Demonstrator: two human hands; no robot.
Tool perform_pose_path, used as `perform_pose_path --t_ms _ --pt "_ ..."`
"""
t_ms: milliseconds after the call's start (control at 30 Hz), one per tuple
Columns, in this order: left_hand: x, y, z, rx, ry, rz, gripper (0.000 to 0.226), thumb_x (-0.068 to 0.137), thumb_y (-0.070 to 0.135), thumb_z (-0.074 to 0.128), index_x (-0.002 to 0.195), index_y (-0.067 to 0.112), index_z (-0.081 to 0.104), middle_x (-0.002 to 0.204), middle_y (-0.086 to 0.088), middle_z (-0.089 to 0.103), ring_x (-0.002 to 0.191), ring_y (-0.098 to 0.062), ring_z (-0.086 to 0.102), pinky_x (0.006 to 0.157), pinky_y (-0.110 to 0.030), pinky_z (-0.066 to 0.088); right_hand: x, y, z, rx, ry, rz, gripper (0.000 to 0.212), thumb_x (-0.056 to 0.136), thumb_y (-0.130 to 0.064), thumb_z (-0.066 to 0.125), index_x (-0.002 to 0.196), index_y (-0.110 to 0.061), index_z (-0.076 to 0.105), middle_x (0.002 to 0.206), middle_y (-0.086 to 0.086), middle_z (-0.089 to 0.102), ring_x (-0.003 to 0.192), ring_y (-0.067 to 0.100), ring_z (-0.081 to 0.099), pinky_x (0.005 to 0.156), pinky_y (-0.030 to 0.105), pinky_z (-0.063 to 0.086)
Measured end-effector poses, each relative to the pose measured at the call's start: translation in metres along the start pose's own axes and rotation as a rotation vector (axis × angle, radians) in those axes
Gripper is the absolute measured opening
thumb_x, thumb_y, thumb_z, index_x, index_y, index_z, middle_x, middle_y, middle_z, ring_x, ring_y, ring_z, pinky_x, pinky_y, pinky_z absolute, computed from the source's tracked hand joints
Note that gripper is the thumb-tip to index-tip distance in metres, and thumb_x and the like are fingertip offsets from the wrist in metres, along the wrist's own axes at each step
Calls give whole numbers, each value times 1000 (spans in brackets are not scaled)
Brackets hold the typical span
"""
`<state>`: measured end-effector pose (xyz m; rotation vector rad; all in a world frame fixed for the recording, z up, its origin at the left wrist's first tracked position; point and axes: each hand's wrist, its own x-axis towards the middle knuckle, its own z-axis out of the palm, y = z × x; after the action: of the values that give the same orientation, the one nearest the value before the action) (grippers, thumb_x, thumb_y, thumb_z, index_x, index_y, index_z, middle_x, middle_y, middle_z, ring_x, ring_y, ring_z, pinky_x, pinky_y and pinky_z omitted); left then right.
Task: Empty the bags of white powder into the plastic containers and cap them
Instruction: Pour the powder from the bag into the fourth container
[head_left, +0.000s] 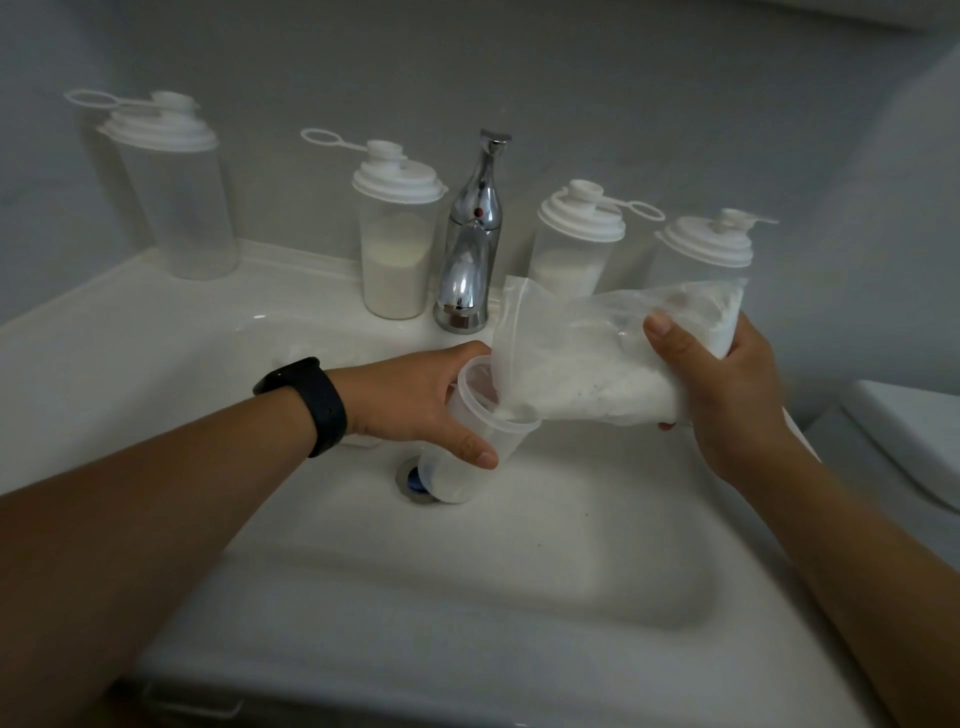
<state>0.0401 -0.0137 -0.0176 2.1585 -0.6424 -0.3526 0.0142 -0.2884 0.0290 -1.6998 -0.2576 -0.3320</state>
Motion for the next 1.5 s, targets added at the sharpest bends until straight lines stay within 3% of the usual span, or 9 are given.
perform_pose_path --t_ms 633,1500 --pt "1 -3 0 -4 -11 -5 91 70 38 94 145 35 42 137 19 60 126 -3 57 110 -38 50 -1 -2 2 6 17 -10 24 82 -42 72 103 -31 67 87 -6 77 70 18 74 38 28 48" --pt "-2 2 1 -12 -4 -13 89 72 29 93 145 33 42 136 18 61 126 0 57 112 -33 48 -1 -4 1 -14 41 -33 12 83 -43 73 94 -43 69 88 -10 77 73 17 75 40 27 49"
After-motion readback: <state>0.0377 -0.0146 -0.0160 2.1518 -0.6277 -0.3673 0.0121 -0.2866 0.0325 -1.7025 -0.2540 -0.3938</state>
